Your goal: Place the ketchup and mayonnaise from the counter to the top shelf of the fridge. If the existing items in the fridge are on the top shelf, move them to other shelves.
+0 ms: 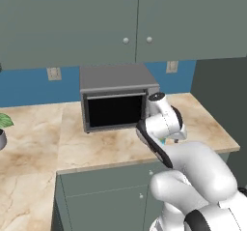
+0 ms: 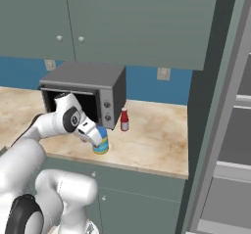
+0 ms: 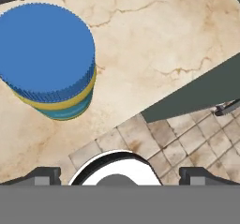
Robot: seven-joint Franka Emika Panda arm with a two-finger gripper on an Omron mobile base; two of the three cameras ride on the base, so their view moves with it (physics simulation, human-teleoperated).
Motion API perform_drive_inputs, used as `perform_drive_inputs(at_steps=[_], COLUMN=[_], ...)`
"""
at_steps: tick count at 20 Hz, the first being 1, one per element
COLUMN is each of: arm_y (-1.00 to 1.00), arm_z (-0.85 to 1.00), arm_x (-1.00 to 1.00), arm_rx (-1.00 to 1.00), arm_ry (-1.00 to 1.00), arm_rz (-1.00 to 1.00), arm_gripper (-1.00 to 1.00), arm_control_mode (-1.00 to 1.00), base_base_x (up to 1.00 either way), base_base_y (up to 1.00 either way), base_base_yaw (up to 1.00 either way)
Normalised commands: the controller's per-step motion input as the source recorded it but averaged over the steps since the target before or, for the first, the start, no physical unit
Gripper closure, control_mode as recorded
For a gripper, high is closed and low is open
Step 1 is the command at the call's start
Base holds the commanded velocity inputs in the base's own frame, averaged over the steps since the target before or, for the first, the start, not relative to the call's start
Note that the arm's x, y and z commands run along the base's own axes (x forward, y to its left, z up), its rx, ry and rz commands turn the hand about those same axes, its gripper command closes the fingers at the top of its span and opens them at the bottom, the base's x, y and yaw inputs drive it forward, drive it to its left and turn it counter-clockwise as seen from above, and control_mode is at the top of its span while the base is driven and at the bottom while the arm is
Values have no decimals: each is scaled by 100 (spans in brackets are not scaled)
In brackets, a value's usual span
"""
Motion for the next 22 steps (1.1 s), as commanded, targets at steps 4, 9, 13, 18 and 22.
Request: perform_drive_inputs(at_steps=[4, 9, 13, 18, 22], arm_y=[-38, -3, 5, 3, 2], arm_z=[-15, 0, 0, 0, 0], arm_x=[0, 0, -10, -30, 0], arm_rx=[0, 4, 6, 6, 1], arm_ry=[0, -2, -6, -4, -13], arm_rz=[9, 7, 4, 5, 7], arm_gripper=[-100, -100, -100, -100, -100], arm_control_mode=[-100, -100, -100, -100, -100], base_base_x=[0, 0, 0, 0, 0], base_base_y=[0, 0, 0, 0, 0], base_base_yaw=[0, 0, 0, 0, 0])
